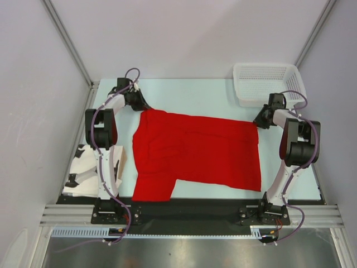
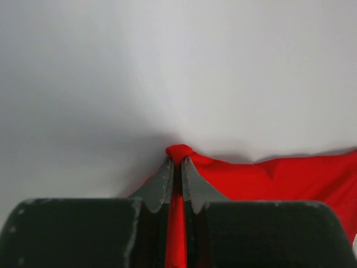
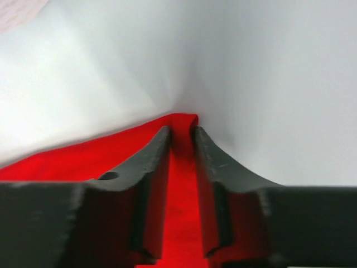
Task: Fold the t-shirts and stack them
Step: Fold the tshirt
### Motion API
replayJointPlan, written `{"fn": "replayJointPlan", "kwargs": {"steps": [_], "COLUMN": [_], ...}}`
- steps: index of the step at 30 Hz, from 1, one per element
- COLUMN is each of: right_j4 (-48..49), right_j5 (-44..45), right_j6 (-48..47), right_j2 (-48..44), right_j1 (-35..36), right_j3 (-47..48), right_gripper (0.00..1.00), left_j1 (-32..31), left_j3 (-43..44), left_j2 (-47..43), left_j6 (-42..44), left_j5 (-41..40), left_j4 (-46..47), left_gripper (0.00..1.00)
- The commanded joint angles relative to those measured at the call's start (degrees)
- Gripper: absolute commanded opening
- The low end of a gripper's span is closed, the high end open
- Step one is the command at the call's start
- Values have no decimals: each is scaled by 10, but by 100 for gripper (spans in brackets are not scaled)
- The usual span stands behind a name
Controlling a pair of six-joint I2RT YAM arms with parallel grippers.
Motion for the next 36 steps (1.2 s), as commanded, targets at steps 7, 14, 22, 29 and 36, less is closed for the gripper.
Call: {"fn": "replayJointPlan", "kwargs": {"steps": [7,14,22,29,36], "right_j4": [80,90,74,-62,-231], "right_j5": [81,111,128,141,149], "right_j6": [44,38,31,2,-15], "right_j2": [-35,-12,16,24,-107], "right_j1": [6,0,1,12,-1], "right_j3": [-40,3,48,128,71], "right_gripper": [0,0,0,53,68], "left_j1": [21,24,24,17,-6], "left_j3": [-19,2,102,111,48], "left_j2": [-33,6,72,40,-121], "left_j6": [-61,-132,-175,-131,11], "left_j5": [27,31,43,-10,-135], "left_j4": [105,188,234,148,8], "left_gripper": [0,0,5,59,73]}}
